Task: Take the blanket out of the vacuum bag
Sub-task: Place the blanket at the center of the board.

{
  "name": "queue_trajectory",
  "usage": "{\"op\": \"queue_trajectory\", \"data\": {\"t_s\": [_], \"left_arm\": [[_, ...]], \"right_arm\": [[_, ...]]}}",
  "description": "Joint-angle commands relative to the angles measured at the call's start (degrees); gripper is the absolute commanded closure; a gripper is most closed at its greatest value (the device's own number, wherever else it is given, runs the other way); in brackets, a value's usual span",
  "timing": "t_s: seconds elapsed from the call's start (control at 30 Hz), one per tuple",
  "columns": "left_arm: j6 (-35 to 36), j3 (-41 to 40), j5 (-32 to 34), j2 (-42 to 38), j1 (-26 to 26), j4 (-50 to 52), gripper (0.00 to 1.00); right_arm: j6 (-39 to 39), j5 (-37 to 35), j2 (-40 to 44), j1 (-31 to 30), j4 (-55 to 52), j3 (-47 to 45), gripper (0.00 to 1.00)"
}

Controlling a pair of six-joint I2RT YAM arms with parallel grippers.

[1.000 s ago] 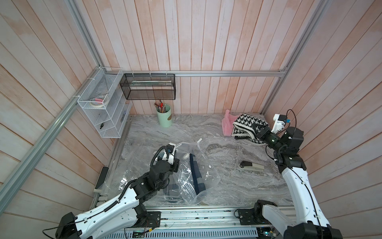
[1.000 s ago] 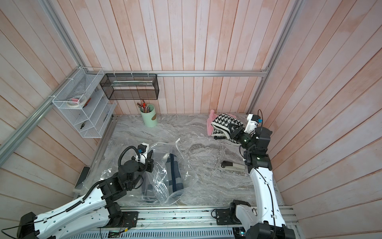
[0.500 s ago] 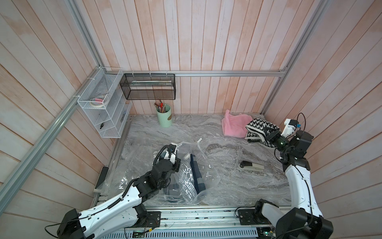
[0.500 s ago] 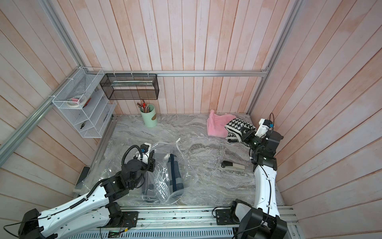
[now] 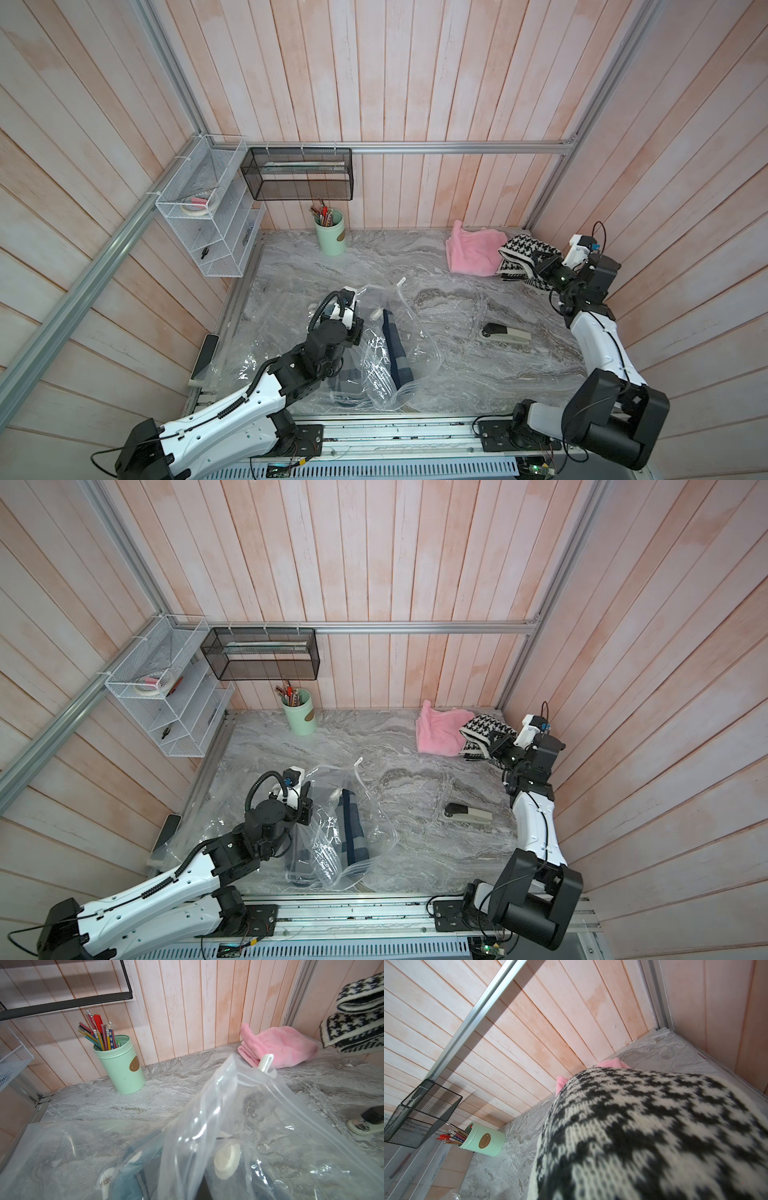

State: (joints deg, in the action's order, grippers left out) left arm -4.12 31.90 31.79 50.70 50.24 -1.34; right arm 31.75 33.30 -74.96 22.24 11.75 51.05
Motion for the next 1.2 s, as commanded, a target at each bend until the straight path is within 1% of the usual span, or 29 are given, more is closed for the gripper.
{"op": "queue_trajectory", "data": {"t_s": [0.0,0.13,0.3,0.43,0.53,0.83,0.87,0.9,0.97,1.03,1.07,1.17], "left_arm": [[0.8,-0.5,-0.1,0.3,-0.7,-1.3,1.00],[0.3,-1.0,-1.2,0.9,-1.6,-2.4,1.00],[0.1,-1.2,-1.9,1.8,-1.8,-3.4,1.00],[0.4,-0.9,-2.1,2.3,-1.9,-3.5,1.00],[0.1,-0.9,-2.1,2.1,-1.9,-3.6,1.00],[0.1,-1.6,-2.8,1.5,-1.9,-3.8,1.00],[0.0,-1.6,-2.9,1.3,-1.9,-3.8,1.00],[0.1,-1.6,-3.0,1.0,-1.9,-3.8,1.00],[0.0,-1.7,-3.2,0.3,-1.9,-3.9,1.00],[0.1,-1.8,-3.3,-0.4,-1.9,-3.8,1.00],[0.1,-1.8,-3.3,-0.8,-1.9,-3.6,1.00],[0.0,-1.7,-3.3,-1.9,-1.9,-2.9,1.00]], "right_arm": [[2.3,2.5,-1.6,0.2,9.6,1.2,1.00],[3.0,3.5,-3.7,0.1,12.6,-1.6,1.00],[5.2,2.5,-2.8,-0.1,18.5,-12.5,1.00],[6.2,2.1,-4.7,-0.1,19.3,-17.1,1.00],[6.2,0.7,-5.5,-0.1,16.4,-18.8,1.00],[-0.9,-9.3,-6.2,-0.1,2.8,-18.9,1.00],[-1.8,-9.9,-6.8,0.0,1.6,-18.6,0.99],[-3.0,-10.0,-7.5,0.0,0.4,-18.3,0.89],[-4.6,-10.5,-8.9,0.1,-1.4,-17.7,0.76],[-4.6,-10.6,-9.8,0.2,-1.5,-17.7,0.62],[-4.6,-10.8,-10.1,0.2,-2.0,-17.5,0.54],[-5.3,-12.9,-10.7,0.3,-7.0,-15.3,0.37]]}}
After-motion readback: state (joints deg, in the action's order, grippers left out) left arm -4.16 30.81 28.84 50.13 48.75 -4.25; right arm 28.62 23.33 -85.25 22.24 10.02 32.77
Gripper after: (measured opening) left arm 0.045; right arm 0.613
